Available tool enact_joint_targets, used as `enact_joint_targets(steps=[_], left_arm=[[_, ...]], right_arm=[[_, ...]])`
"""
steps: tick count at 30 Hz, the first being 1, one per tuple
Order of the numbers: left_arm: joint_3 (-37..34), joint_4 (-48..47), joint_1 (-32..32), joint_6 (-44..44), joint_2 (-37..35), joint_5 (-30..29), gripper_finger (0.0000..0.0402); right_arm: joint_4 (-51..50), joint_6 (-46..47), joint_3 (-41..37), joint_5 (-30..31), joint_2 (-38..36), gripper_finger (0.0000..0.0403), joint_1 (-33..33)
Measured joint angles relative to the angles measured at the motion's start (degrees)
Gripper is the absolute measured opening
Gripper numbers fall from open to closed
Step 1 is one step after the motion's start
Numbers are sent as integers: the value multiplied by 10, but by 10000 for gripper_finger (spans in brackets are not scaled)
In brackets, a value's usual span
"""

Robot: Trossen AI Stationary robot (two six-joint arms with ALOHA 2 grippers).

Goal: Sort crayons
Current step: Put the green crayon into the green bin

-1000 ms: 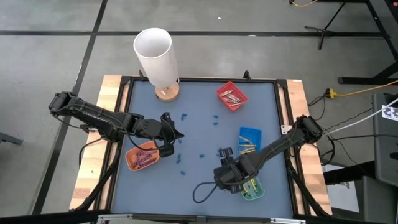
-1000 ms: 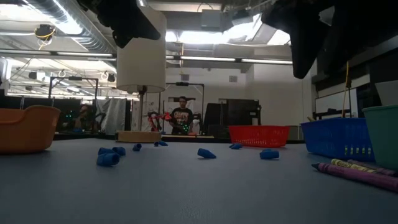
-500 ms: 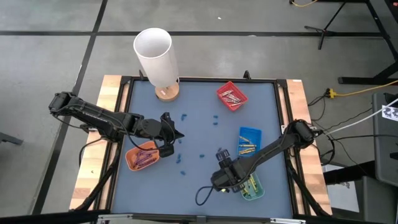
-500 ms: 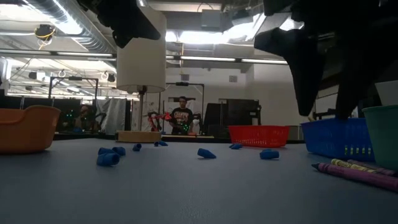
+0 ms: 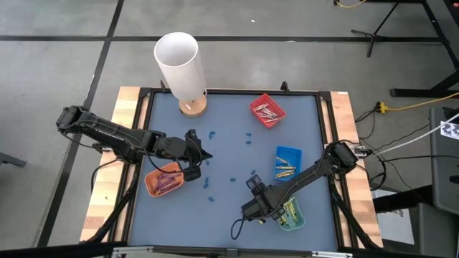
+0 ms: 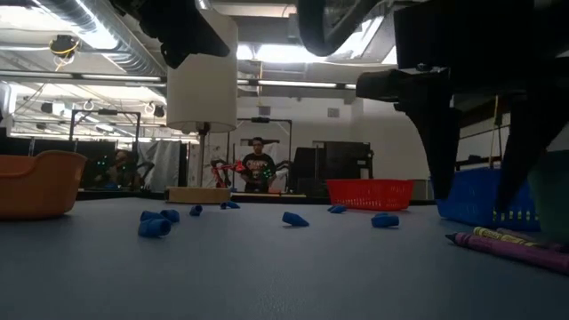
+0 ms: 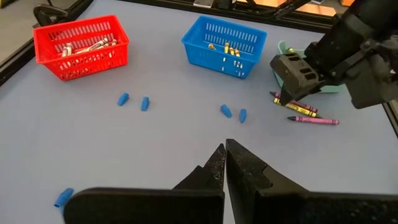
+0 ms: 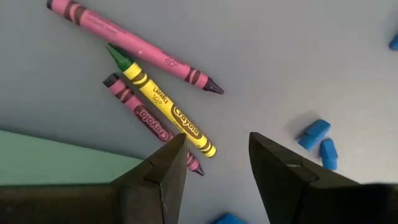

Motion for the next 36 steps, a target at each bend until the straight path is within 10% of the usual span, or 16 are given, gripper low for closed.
enact_joint_targets(steps=[36], left_arm=[[0,0,0,0,0,0,0]], right_arm=[[-65,-31,3,5,-1,172,0]])
